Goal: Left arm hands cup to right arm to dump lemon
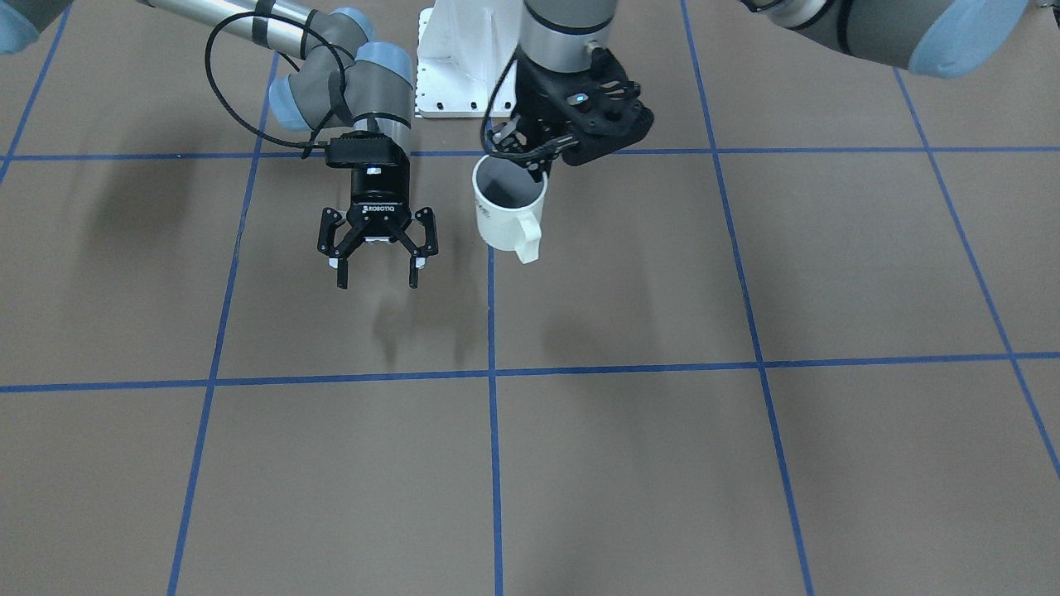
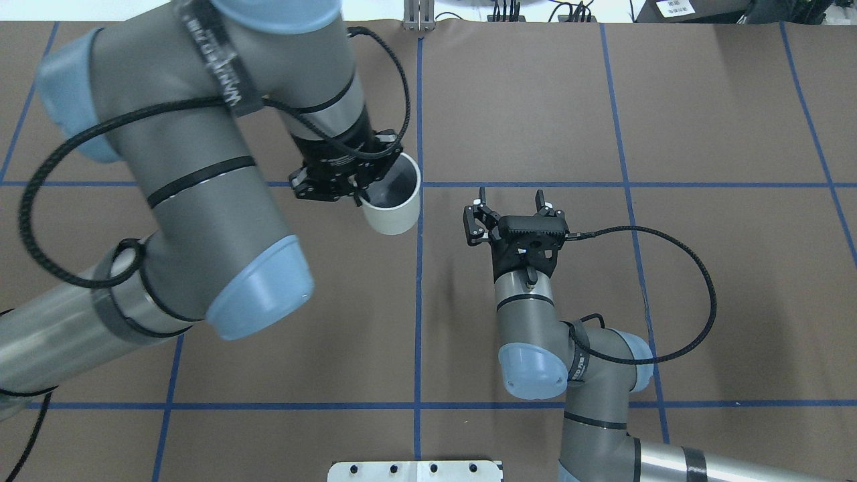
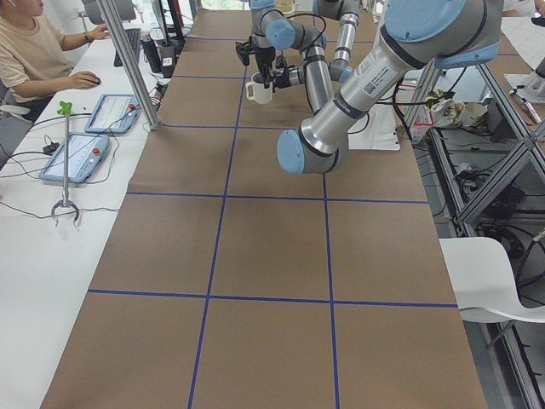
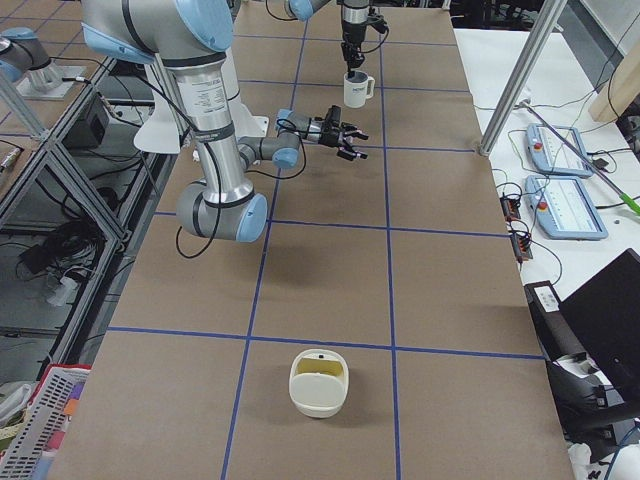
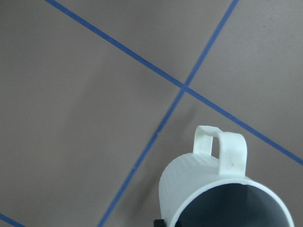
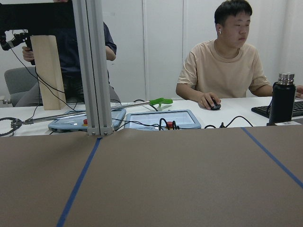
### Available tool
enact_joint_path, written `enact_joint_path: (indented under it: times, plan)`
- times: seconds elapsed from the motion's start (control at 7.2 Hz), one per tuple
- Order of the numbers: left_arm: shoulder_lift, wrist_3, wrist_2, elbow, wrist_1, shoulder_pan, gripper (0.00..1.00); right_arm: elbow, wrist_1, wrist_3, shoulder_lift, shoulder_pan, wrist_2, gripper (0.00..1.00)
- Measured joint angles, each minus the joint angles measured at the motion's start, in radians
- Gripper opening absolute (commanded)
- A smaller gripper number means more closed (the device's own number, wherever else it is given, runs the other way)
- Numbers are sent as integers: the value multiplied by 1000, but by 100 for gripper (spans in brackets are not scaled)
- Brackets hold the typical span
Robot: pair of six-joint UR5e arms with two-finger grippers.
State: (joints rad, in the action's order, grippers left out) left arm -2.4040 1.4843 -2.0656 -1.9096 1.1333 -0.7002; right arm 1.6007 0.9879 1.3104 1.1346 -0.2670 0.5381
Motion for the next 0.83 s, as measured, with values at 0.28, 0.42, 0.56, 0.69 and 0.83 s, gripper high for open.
enact_joint_path:
  times: [0.28, 0.42, 0.56, 0.69, 0.83]
  plan:
    - [244, -217, 0, -140, 18, -57, 0, 110, -7, -101, 84, -99, 249, 100]
    - [358, -309, -3, -170, 75, -86, 0, 147, -6, -158, 117, -157, 383, 100]
    - [481, -398, -16, -179, 179, -131, 0, 174, -3, -195, 145, -226, 546, 100]
    - [587, -500, -60, -170, 270, -202, 0, 198, 0, -240, 180, -293, 710, 100]
    - [662, -622, -129, -143, 312, -283, 0, 219, 2, -291, 214, -335, 815, 100]
